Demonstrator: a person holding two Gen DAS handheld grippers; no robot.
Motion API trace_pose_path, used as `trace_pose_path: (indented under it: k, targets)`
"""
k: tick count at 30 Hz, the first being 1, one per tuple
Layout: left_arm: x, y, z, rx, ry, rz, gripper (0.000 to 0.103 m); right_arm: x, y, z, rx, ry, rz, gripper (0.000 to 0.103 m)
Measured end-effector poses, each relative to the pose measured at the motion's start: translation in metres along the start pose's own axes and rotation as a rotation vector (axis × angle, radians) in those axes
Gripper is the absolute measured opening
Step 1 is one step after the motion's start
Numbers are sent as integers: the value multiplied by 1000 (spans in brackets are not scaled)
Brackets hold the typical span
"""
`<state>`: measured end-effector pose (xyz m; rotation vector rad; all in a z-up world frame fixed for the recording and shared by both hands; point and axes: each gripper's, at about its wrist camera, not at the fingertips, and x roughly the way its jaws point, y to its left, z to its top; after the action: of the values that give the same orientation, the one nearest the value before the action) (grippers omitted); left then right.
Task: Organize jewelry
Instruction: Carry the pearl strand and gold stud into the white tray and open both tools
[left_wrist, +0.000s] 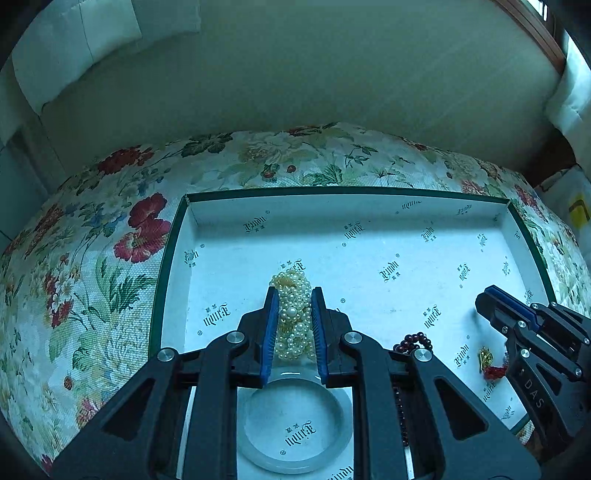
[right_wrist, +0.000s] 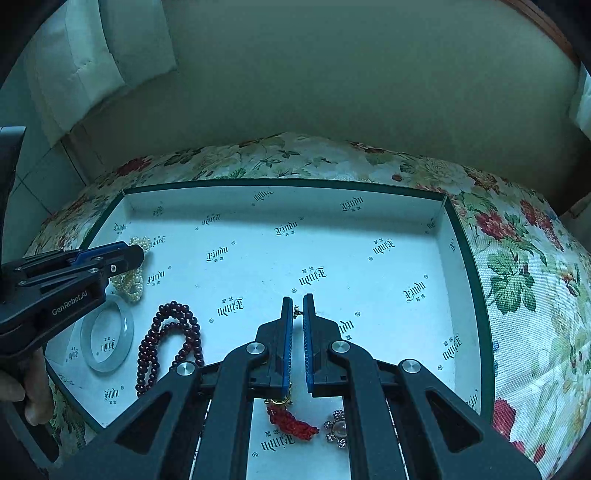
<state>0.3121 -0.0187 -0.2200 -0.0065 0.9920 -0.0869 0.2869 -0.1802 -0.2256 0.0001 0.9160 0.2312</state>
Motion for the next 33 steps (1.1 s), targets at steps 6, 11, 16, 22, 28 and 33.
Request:
trace_pose_path:
  k: [6, 11, 16, 22, 28, 33]
  targets:
    - [1, 0, -1, 8, -3, 8, 20, 2, -1, 0, 13, 2, 7, 6]
    - [-1, -3, -1, 24, -17, 12, 35, 2, -1, -1, 18, 0, 3, 6]
    - [-4, -5, 0, 42, -31, 14, 44, 2, -1, -2, 17, 5, 0, 7]
    - [-11, -7, -1, 40, -46, 15, 56, 0, -2, -4, 22, 3, -4, 7]
    - [-16, -12, -3, 47, -56, 12, 64, -4, -3, -5, 27, -1, -7, 7]
    - [-19, -12, -8, 45, -58, 19, 71, -7, -6, -4, 34, -5, -10, 8]
